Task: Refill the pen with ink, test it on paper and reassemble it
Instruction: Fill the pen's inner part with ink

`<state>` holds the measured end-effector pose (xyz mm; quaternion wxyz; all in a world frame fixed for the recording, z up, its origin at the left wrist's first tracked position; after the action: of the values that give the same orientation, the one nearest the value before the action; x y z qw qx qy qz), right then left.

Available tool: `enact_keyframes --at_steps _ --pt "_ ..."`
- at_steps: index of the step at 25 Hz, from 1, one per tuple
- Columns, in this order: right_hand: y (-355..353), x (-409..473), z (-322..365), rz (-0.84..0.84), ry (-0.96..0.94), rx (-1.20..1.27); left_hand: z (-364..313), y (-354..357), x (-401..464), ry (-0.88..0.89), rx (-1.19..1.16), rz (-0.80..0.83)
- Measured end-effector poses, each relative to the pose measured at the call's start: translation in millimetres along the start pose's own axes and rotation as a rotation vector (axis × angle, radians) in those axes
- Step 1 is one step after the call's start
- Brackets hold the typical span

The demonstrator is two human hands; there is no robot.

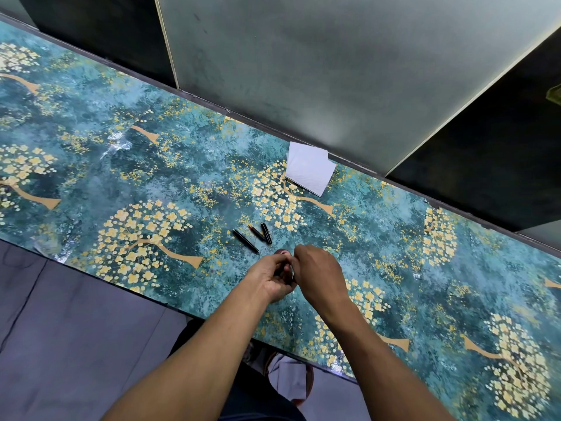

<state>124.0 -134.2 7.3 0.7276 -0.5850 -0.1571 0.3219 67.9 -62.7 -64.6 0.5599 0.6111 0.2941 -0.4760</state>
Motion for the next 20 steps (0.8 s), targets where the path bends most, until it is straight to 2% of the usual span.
enact_keyframes --at_steps 6,11,20 --pt "1.3 -0.6 0.7 0.003 -0.033 0.011 -0.9 -1.9 0.7 0.008 0.103 -0.023" --pt "1.5 0.5 1.1 -0.026 -0.047 -0.021 -0.6 -1.8 -4.4 0.005 0.092 -0.024" --pt "0.3 1.4 1.4 0.023 -0.029 0.017 -0.1 -0.9 -5.0 0.000 0.071 -0.019"
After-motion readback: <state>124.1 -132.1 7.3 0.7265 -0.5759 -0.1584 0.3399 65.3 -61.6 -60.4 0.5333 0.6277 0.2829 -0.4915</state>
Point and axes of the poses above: each hand's wrist, its own x-axis towards the middle knuckle, its own y-axis out of the palm, z = x × y, the point moved 4 cm from there along x, towards the middle knuckle, and after that the axes turned 2 degrees about x, right-handed, at the moved point
